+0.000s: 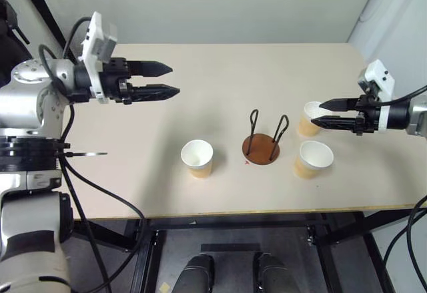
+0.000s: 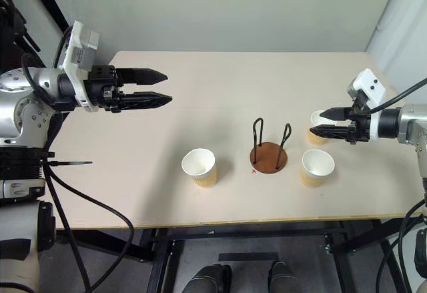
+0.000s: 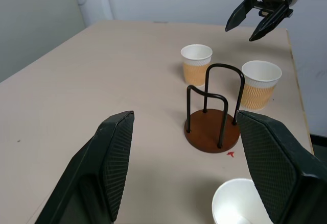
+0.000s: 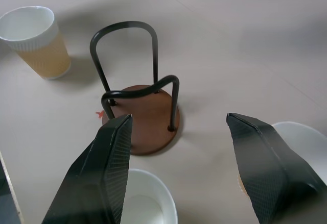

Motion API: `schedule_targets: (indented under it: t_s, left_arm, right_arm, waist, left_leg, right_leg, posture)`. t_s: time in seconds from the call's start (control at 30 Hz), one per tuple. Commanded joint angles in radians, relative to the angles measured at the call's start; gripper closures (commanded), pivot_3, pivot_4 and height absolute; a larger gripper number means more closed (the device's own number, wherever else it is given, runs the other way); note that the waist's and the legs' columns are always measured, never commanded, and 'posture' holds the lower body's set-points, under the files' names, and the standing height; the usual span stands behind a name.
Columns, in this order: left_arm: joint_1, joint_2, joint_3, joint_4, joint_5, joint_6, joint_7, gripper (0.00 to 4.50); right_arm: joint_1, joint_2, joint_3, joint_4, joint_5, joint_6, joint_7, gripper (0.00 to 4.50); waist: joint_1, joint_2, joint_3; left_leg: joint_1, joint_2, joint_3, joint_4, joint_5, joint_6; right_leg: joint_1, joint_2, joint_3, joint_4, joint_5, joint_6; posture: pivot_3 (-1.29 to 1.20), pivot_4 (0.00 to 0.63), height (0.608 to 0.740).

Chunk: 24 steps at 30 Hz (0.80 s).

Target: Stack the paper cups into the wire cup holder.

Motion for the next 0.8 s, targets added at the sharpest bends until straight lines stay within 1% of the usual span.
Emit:
schedule_targets:
  t_s: [0.03,0.13,0.27,0.4,0.5,0.67,0.77,0.8]
  left_arm:
    - [-0.018,0.033,0.026,0.016,0.018,-0.02,-0.016,1.11]
    - [-0.017,0.031,0.02,0.028,0.03,-0.032,-0.022,1.11]
    - [-0.019,0.02,0.025,0.023,0.032,-0.031,-0.02,1.11]
    - [-0.06,0.022,0.003,0.034,0.041,-0.021,-0.048,1.11]
    - [-0.078,0.041,-0.023,0.024,0.05,-0.021,-0.104,1.11]
    - [-0.094,0.049,-0.044,0.032,0.073,-0.036,-0.143,1.11]
    - [-0.093,0.052,-0.04,0.052,0.086,-0.047,-0.149,1.06]
    - [-0.075,0.06,-0.029,0.046,0.083,-0.044,-0.146,1.06]
  right_arm:
    - [-0.047,-0.018,-0.025,-0.027,0.016,-0.002,-0.012,1.48]
    - [-0.042,-0.018,-0.023,-0.023,0.016,-0.016,-0.014,1.48]
    - [-0.037,-0.025,-0.022,-0.051,0.036,0.02,-0.011,1.48]
    - [0.004,-0.037,-0.036,-0.169,0.142,0.158,0.018,1.48]
    - [0.045,-0.042,-0.023,-0.255,0.179,0.203,0.004,1.48]
    - [0.022,-0.033,-0.001,-0.226,0.173,0.201,-0.024,1.48]
    - [-0.028,-0.027,0.043,-0.155,0.136,0.171,-0.027,0.89]
    - [-0.042,-0.015,0.062,-0.142,0.125,0.164,-0.035,0.58]
  waist:
    - [0.0,0.0,0.0]
    - [-0.001,0.0,0.0]
    - [0.0,0.0,0.0]
    - [0.001,0.0,0.0]
    - [0.001,0.0,0.0]
    - [0.0,0.0,0.0]
    - [0.0,0.0,0.0]
    - [-0.001,0.0,0.0]
  left_leg:
    - [0.0,0.0,0.0,0.0,0.0,0.0]
    - [0.0,0.0,0.0,0.0,0.0,0.0]
    - [0.0,0.0,0.0,0.0,0.0,0.0]
    - [-0.001,0.0,0.0,0.0,-0.001,0.0]
    - [-0.001,0.0,0.0,0.0,-0.002,-0.001]
    - [-0.001,-0.001,0.001,0.0,-0.003,0.001]
    - [-0.001,-0.001,0.0,0.0,-0.003,0.001]
    - [-0.001,0.0,0.0,0.0,-0.003,0.001]
  right_leg:
    - [0.0,0.0,0.0,0.0,0.0,0.0]
    - [0.0,0.0,0.0,0.0,0.0,0.0]
    - [0.0,0.0,0.0,0.0,0.0,0.0]
    - [-0.001,0.0,0.0,0.0,-0.001,0.0]
    - [-0.001,0.001,0.0,0.0,-0.002,0.001]
    - [-0.001,0.0,0.001,0.0,-0.003,0.001]
    - [-0.002,0.0,0.001,0.0,-0.003,0.001]
    - [-0.002,0.0,0.001,0.0,-0.002,0.001]
  posture:
    - [0.0,0.15,0.74]
    - [0.0,0.15,0.74]
    - [0.0,0.15,0.74]
    - [0.0,0.15,0.74]
    - [0.0,0.15,0.74]
    - [0.0,0.15,0.74]
    - [0.0,0.15,0.74]
    - [0.0,0.15,0.74]
